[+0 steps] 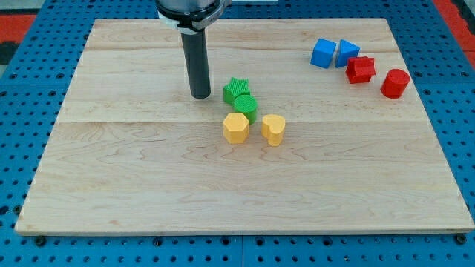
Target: Push the green star towards the cube
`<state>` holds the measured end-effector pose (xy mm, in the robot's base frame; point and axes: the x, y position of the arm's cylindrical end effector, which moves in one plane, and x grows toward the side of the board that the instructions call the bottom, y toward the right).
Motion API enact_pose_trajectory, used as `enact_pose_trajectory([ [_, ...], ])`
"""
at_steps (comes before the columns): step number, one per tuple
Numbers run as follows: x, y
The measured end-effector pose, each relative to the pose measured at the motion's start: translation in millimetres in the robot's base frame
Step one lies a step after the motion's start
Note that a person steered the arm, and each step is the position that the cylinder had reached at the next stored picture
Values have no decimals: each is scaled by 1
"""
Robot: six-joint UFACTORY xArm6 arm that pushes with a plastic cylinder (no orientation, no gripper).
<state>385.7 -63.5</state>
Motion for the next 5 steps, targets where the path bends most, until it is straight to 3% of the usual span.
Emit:
enact_pose_trajectory([
  [5, -1, 5],
])
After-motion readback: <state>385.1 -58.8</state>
